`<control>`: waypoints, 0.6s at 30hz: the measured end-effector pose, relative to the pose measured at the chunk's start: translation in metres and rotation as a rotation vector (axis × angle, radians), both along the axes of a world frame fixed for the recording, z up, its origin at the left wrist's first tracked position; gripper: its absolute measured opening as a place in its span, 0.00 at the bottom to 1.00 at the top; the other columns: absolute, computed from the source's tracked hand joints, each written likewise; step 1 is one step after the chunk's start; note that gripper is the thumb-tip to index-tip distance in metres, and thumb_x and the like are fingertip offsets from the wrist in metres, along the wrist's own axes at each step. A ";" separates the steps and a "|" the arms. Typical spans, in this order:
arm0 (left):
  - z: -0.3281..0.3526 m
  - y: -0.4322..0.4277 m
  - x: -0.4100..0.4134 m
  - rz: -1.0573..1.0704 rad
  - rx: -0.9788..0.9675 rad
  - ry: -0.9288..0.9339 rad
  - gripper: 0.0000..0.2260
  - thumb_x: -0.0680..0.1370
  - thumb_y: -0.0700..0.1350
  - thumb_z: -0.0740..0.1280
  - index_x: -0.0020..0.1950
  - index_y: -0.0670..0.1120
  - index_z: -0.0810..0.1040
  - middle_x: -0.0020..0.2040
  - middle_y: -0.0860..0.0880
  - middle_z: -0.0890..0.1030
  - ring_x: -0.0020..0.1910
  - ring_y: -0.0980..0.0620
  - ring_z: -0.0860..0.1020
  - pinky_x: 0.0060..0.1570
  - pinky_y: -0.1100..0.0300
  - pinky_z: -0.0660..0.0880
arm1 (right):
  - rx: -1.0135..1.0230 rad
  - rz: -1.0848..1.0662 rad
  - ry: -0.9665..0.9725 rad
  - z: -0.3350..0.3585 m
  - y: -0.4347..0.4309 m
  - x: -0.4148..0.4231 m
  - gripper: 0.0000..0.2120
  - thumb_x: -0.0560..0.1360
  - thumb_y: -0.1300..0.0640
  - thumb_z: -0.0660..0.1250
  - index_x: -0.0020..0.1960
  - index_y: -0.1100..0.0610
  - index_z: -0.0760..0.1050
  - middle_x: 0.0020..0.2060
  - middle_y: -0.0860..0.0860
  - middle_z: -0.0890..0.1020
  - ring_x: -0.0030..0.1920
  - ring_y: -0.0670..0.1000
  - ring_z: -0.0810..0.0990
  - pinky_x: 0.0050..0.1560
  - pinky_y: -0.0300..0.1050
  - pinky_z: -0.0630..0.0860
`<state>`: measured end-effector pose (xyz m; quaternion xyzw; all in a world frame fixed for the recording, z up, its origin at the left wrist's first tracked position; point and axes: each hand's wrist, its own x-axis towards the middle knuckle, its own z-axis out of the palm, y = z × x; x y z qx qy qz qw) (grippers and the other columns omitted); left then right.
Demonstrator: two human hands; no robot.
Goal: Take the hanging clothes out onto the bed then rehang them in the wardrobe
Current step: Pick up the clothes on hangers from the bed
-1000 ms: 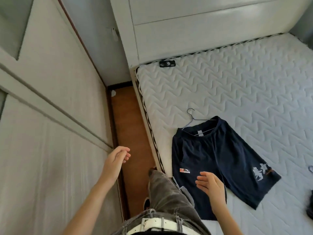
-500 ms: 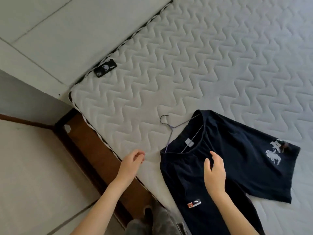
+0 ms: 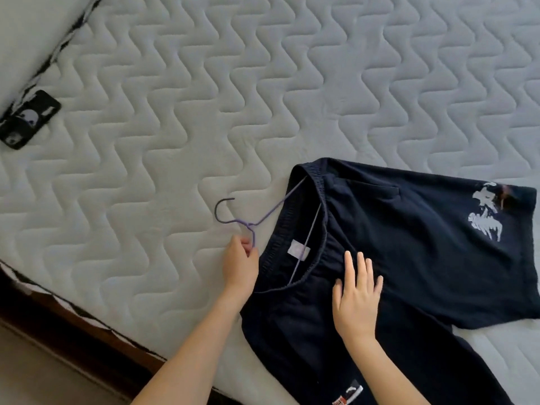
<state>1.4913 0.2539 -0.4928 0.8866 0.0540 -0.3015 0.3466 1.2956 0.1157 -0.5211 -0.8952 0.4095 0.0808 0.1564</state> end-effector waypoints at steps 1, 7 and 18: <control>-0.001 0.001 0.003 -0.043 0.003 0.005 0.03 0.77 0.41 0.65 0.49 0.46 0.73 0.44 0.49 0.78 0.40 0.51 0.76 0.36 0.63 0.69 | 0.005 -0.002 0.002 0.000 0.001 0.000 0.28 0.78 0.52 0.52 0.77 0.55 0.58 0.76 0.57 0.62 0.77 0.59 0.57 0.73 0.63 0.56; 0.022 -0.002 0.010 -0.013 -0.120 0.139 0.06 0.79 0.39 0.55 0.42 0.42 0.68 0.37 0.45 0.73 0.33 0.50 0.68 0.31 0.61 0.65 | 0.053 -0.012 0.006 0.015 -0.002 0.003 0.26 0.79 0.55 0.55 0.77 0.54 0.59 0.75 0.56 0.64 0.76 0.57 0.58 0.73 0.62 0.57; 0.189 -0.041 -0.026 0.005 -0.638 0.335 0.12 0.82 0.39 0.56 0.38 0.44 0.68 0.25 0.53 0.59 0.24 0.55 0.54 0.23 0.63 0.52 | 0.335 -0.273 -0.405 0.146 -0.002 -0.006 0.24 0.81 0.57 0.57 0.77 0.55 0.60 0.74 0.46 0.64 0.75 0.42 0.56 0.75 0.42 0.55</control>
